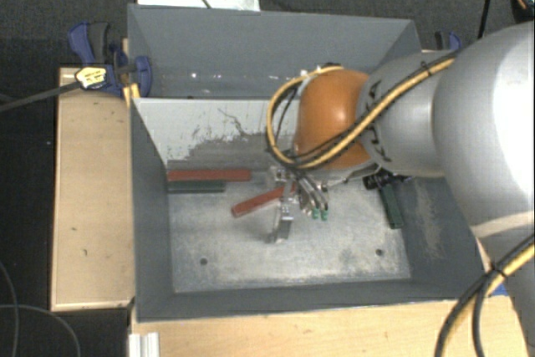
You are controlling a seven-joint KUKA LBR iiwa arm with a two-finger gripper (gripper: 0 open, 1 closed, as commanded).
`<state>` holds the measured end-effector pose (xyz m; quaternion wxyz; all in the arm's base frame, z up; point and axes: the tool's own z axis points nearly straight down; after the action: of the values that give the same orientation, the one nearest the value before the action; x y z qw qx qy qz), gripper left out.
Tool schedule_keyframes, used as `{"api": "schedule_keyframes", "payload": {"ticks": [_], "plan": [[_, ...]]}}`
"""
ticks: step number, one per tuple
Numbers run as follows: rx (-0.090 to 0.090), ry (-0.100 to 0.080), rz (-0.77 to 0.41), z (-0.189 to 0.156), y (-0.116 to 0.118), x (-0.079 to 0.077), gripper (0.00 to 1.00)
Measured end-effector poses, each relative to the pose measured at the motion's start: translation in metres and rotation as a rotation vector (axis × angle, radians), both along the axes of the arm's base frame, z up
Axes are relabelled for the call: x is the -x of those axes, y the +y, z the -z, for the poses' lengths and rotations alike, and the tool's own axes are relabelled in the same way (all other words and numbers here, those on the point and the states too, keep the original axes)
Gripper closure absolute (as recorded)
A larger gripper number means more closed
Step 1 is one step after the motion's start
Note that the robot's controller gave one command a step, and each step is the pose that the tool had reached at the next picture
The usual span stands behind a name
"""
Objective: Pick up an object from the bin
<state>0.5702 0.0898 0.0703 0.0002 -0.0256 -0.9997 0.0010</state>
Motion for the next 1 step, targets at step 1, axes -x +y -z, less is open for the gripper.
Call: {"api": "schedule_keyframes", "payload": {"ticks": [1], "plan": [[-0.003, -0.003, -0.004, -0.0005, 0.0043, -0.0007, 1.00]]}}
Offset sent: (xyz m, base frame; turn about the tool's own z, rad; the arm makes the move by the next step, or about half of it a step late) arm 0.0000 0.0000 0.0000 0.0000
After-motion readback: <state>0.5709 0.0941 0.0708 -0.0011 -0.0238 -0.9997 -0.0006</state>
